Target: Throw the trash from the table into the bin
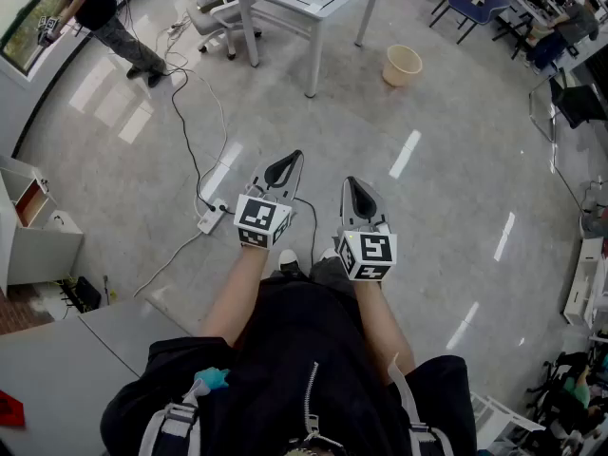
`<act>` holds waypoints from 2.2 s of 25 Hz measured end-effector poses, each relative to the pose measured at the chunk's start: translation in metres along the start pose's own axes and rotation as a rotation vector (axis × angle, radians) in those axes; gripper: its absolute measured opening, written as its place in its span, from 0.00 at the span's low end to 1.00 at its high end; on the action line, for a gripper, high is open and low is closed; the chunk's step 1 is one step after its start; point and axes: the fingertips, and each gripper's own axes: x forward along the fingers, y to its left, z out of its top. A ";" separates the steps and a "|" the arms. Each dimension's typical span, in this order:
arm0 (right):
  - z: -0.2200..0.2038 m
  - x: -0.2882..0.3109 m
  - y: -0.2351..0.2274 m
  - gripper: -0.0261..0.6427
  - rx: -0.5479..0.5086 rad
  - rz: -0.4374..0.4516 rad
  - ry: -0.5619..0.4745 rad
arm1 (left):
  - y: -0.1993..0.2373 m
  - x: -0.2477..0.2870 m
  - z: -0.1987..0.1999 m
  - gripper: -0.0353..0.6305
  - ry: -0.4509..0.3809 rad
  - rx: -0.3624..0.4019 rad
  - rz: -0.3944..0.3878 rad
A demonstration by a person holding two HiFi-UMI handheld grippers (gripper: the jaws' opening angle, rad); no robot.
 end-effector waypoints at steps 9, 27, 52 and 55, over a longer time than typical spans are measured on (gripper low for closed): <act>0.007 -0.004 -0.006 0.05 -0.024 -0.012 -0.025 | -0.004 0.007 0.005 0.06 0.006 0.003 -0.008; -0.004 0.005 0.013 0.06 -0.001 0.026 0.023 | 0.004 0.004 0.002 0.06 0.014 -0.005 -0.019; -0.003 0.078 -0.026 0.05 0.064 0.052 0.060 | 0.040 0.079 -0.005 0.06 0.057 -0.018 -0.026; -0.001 0.098 -0.035 0.05 0.066 0.058 0.066 | 0.050 0.097 -0.005 0.06 0.064 -0.014 -0.025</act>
